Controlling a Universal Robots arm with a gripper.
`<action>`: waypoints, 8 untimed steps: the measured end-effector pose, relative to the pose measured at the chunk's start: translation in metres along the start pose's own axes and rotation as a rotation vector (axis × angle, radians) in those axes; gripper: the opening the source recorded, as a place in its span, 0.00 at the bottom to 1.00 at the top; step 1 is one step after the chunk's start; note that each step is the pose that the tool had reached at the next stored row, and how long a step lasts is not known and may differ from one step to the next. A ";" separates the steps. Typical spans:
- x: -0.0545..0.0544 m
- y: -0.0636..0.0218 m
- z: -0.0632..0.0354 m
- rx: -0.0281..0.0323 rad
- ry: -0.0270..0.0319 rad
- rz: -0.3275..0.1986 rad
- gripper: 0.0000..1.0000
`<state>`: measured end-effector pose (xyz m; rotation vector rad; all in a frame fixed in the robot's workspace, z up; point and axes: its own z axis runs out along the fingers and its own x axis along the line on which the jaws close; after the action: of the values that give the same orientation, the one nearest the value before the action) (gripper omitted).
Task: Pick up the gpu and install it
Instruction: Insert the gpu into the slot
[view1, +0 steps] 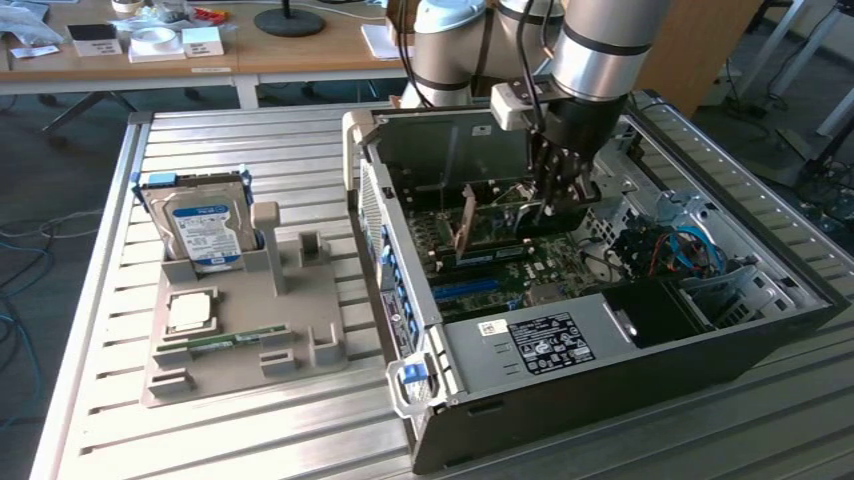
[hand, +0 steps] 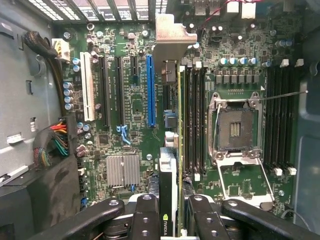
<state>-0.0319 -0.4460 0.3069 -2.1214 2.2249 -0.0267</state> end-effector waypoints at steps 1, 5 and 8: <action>0.000 0.0000 0.0008 0.0000 0.0000 0.000 0.27; 0.000 0.0001 0.0017 0.0000 0.0004 0.001 0.27; 0.000 0.0002 0.0018 0.0001 0.0001 0.001 0.27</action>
<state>-0.0319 -0.4460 0.3051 -2.1204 2.2259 -0.0269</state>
